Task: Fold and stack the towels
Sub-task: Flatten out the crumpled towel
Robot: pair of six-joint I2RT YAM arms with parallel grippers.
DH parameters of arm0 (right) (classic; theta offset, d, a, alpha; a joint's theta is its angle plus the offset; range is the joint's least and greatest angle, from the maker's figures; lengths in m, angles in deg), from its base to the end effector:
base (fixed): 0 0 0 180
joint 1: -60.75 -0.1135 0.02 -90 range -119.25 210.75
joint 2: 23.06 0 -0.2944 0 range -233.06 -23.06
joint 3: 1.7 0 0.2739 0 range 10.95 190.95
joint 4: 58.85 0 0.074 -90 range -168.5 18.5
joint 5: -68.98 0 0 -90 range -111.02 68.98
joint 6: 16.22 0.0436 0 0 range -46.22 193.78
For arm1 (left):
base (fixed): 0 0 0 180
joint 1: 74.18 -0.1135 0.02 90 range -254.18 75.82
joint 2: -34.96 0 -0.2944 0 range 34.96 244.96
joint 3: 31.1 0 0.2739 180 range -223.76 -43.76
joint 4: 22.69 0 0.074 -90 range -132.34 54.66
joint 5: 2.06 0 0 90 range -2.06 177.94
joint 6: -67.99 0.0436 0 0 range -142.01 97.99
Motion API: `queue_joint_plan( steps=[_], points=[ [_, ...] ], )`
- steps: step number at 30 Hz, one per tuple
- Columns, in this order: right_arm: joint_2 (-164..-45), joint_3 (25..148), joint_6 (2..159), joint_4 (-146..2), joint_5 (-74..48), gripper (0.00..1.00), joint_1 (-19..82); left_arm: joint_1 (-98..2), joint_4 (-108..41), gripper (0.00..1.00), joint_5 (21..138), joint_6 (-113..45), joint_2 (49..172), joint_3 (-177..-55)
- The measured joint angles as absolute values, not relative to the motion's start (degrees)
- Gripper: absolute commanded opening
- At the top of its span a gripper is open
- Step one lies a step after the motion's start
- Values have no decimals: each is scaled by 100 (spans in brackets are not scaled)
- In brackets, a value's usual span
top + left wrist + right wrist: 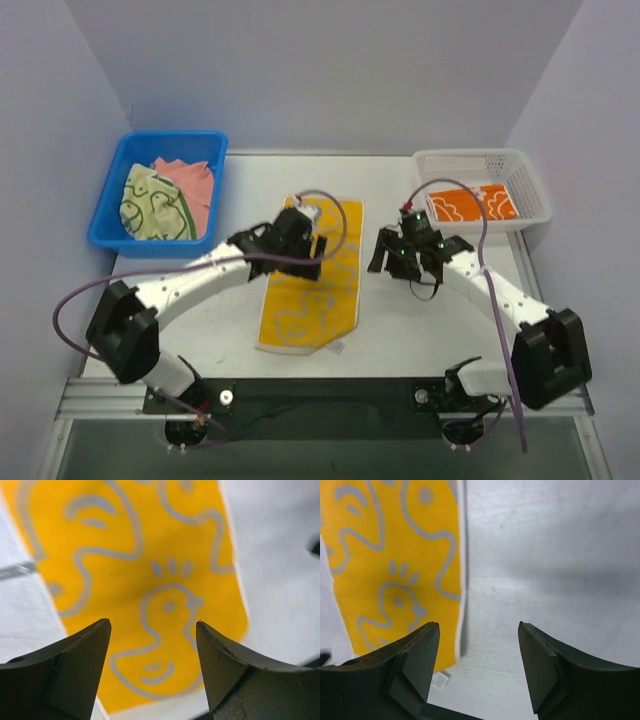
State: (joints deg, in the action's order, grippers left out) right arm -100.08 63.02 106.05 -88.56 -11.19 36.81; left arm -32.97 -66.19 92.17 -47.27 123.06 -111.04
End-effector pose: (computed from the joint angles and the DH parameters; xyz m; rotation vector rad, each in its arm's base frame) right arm 0.2788 0.1319 0.2638 0.0824 2.3921 0.6830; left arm 0.2686 -0.2310 0.2767 0.3168 2.4938 -0.4013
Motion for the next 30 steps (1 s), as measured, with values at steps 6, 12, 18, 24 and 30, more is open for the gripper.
queue_joint_plan(
  steps=[6, 12, 18, 24, 30],
  points=[
    [-8720, 4908, 11040, -8869, -1605, 82, 3792, -899, -6783, 74, 10150, -4419, 11912, -10514],
    [-7791, 4363, 11360, -8898, -2155, 94, 4186, -149, -6818, 65, 10832, -4320, 12634, -10492],
    [-7394, 3944, 11537, -9007, -2221, 94, 4518, -88, -6775, 61, 11059, -4095, 13480, -10553],
    [-7107, 3856, 11561, -9066, -2210, 94, 4612, -64, -6637, 60, 11018, -4041, 13600, -10768],
    [-7020, 3756, 11572, -9070, -2175, 93, 4658, -27, -6547, 63, 10943, -4060, 13602, -10875]
  ],
)
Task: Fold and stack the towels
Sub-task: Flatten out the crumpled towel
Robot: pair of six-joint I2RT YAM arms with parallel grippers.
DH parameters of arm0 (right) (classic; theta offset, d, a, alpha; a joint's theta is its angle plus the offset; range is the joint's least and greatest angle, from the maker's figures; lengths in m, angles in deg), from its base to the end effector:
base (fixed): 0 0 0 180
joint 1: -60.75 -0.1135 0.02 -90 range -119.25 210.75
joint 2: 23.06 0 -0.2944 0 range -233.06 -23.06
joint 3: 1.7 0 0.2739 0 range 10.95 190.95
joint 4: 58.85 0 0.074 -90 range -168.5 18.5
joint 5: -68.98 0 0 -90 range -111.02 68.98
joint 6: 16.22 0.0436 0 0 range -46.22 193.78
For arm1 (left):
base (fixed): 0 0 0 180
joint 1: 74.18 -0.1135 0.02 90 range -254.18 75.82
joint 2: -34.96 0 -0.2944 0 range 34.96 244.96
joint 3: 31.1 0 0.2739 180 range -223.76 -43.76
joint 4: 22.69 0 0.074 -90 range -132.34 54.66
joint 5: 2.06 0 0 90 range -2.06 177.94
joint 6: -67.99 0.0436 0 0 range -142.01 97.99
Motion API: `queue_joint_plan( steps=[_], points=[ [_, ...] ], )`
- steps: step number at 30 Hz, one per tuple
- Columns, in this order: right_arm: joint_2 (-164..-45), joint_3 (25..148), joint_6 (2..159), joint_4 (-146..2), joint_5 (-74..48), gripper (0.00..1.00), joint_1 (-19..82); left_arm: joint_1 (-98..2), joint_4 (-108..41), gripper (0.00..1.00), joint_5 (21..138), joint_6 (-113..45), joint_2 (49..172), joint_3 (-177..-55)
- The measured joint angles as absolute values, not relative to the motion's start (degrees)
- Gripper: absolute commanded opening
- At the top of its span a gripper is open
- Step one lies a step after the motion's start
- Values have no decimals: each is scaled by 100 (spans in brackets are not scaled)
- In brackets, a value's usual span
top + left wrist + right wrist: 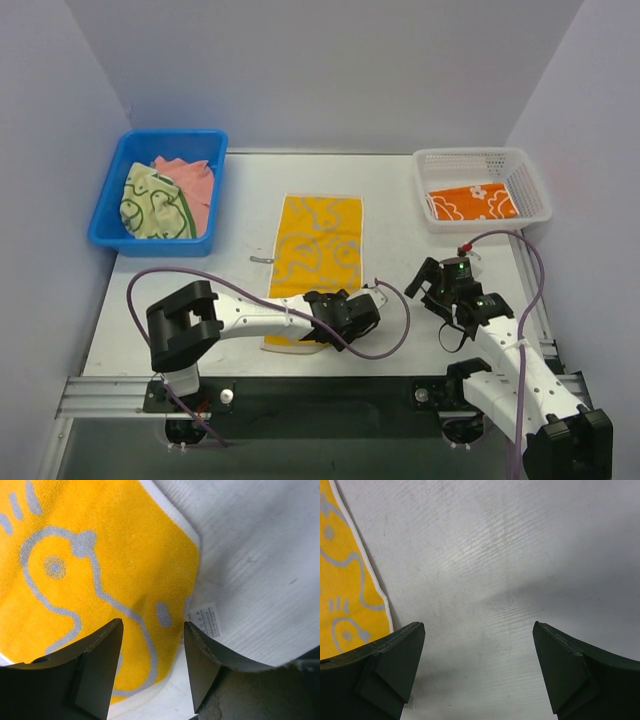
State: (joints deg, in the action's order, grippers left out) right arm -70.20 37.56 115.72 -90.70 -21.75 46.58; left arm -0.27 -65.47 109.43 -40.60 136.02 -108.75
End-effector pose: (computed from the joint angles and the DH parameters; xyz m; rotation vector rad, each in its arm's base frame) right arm 0.1761 0.0439 0.2166 0.5621 2.2451 0.4977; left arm 0.1190 -0.3550 0.1888 1.1098 2.3404 -0.0545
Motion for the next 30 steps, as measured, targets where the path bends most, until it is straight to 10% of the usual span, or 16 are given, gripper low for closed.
queue_joint_plan(
  steps=[4, 11, 16, 30],
  points=[
    [-6972, 3714, 11576, -9099, -2162, 93, 4706, 49, -6514, 61, 10884, -4062, 13692, -11028],
    [-6852, 3657, 11578, -9107, -2145, 93, 4787, 80, -6379, 19, 10889, -3988, 14277, -11371],
    [-6745, 3577, 11576, -9114, -2099, 93, 4833, 54, -6442, 14, 10974, -3881, 14332, -11515],
    [-6622, 3574, 11556, -9134, -1926, 93, 4913, -2514, -6182, 68, 8673, -4135, 13165, -11198]
  ],
)
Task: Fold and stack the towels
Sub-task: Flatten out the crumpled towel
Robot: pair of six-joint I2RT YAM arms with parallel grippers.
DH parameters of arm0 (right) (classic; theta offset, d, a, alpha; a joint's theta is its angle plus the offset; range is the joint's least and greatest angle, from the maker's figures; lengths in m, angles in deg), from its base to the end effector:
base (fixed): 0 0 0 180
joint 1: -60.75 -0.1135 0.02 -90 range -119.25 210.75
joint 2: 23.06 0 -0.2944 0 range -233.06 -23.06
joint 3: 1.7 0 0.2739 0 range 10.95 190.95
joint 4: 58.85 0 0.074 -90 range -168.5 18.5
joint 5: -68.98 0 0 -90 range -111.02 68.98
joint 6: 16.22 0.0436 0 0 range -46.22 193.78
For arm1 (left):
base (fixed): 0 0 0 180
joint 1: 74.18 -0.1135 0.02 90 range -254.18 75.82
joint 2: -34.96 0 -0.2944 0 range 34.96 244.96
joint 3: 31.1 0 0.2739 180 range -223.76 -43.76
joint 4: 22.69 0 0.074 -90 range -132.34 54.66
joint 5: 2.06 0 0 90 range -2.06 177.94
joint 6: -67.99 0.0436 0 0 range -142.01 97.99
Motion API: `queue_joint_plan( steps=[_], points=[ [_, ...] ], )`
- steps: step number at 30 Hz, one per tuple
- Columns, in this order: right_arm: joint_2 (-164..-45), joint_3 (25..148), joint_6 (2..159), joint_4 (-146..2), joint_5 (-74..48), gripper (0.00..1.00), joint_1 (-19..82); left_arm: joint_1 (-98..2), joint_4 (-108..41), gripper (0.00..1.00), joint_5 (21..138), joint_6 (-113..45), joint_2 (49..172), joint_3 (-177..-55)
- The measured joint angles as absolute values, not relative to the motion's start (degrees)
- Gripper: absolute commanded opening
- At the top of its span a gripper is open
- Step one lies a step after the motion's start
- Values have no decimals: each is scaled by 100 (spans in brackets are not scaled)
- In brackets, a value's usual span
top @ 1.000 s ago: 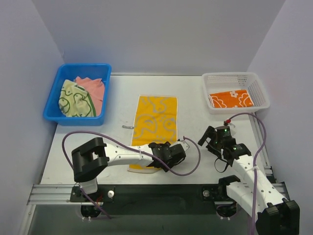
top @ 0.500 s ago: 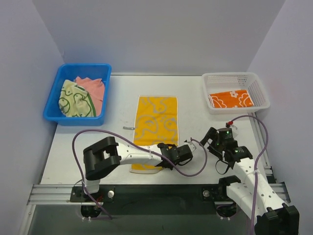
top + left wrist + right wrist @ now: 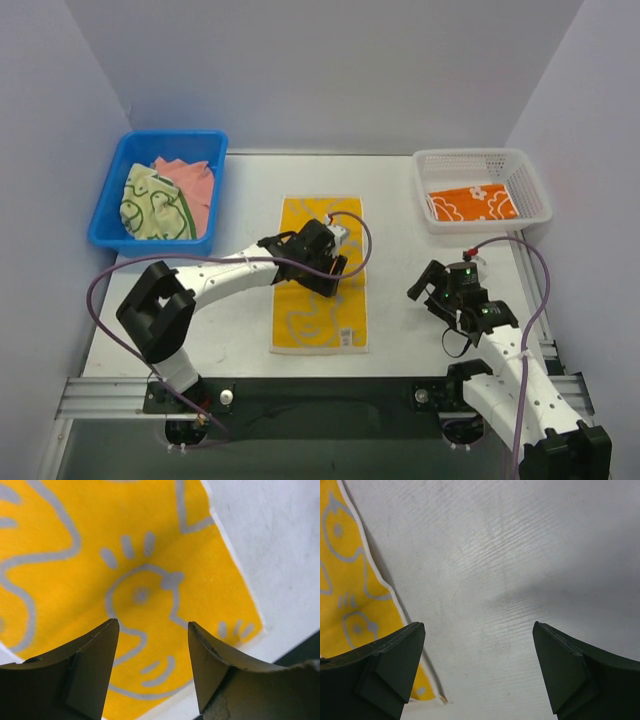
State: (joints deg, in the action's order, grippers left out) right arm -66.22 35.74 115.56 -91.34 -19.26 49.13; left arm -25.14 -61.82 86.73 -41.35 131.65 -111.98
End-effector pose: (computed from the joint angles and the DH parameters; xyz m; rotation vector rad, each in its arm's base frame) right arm 0.1664 0.0356 0.2149 0.5800 2.2182 0.5316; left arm 0.2519 -0.2916 0.2350 0.6760 2.5157 -0.4851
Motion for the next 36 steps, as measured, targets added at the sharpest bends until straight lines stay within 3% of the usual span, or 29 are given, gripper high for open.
queue_joint_plan(
  steps=[10, 16, 18, 22, 24, 30, 36],
  points=[
    [-6655, 3585, 11342, -9140, -1672, 92, 4911, -1721, -6128, 67, 8231, -4438, 12671, -10691],
    [-7394, 3952, 10995, -9007, -1187, 87, 4267, -2497, -6012, 66, 8579, -4919, 12518, -10212],
    [-7840, 4186, 10933, -8854, -1109, 83, 3799, -2873, -5977, 65, 8666, -5081, 12468, -9994],
    [-8928, 4814, 10761, -8611, -1034, 57, 3137, -3408, -5979, 59, 8784, -5324, 12430, -9758],
    [-9531, 5209, 10649, -8537, -1036, 52, 2909, -3526, -5968, 57, 8764, -5420, 12444, -9756],
    [-11195, 6335, 10350, -8325, -776, 44, 2476, -3682, -5793, 56, 8373, -5783, 12610, -9535],
    [-11774, 6285, 10232, -8576, -442, 43, 2273, -3706, -5175, 56, 7706, -6292, 12433, -8905]
  ],
)
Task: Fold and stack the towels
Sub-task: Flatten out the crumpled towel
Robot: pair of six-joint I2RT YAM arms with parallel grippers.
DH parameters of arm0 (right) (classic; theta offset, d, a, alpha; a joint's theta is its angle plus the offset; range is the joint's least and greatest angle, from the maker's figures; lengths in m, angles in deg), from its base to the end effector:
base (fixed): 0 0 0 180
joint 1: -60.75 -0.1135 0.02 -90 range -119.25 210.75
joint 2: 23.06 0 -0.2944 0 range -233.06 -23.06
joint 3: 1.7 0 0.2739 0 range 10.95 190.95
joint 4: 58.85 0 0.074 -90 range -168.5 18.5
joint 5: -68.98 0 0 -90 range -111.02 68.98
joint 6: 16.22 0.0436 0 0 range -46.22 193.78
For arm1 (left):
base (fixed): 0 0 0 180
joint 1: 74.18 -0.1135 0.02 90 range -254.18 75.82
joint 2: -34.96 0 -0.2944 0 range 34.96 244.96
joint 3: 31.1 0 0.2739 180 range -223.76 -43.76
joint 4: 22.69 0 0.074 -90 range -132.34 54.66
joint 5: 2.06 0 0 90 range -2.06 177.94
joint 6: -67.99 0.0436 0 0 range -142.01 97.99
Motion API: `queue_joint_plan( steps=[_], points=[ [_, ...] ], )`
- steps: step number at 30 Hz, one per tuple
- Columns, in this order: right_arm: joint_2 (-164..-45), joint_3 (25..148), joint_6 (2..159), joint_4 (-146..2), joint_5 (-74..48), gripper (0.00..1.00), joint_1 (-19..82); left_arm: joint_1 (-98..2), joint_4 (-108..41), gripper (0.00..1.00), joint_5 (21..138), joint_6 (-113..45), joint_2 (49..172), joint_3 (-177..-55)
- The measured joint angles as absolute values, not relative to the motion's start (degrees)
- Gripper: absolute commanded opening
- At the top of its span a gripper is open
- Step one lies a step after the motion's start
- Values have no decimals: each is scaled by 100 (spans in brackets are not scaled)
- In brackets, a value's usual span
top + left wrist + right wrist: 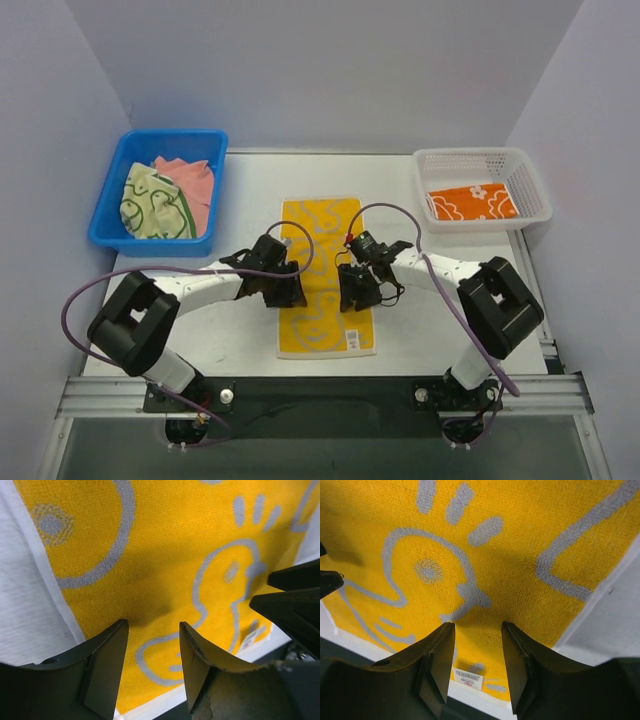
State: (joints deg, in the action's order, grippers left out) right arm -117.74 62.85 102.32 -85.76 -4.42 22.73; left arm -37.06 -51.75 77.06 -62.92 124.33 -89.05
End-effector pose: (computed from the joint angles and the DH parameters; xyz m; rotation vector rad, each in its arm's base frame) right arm 0.2633 0.2216 0.1723 -0.3409 2.6939 0.7713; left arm 0.2407 -0.1925 0.1634 -0.0222 2.7830 -0.6673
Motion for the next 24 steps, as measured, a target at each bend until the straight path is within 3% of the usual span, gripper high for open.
queue_joint_plan(
  steps=[7, 14, 19, 24],
  points=[
    [-11328, 5736, 10201, -8920, -57, 44, 2282, -3380, -4827, 58, 7254, -6921, 11665, -8003],
    [-10845, 5537, 10055, -9610, 225, 51, 2280, -3000, -5852, 66, 7617, -6989, 10817, -7837],
    [-10631, 6516, 9720, -10172, 133, 53, 2496, -3341, -6702, 69, 8349, -6392, 10719, -8833],
    [-10928, 8020, 9248, -10170, -169, 57, 3259, -3950, -6775, 68, 9182, -5402, 11694, -10608]
  ],
)
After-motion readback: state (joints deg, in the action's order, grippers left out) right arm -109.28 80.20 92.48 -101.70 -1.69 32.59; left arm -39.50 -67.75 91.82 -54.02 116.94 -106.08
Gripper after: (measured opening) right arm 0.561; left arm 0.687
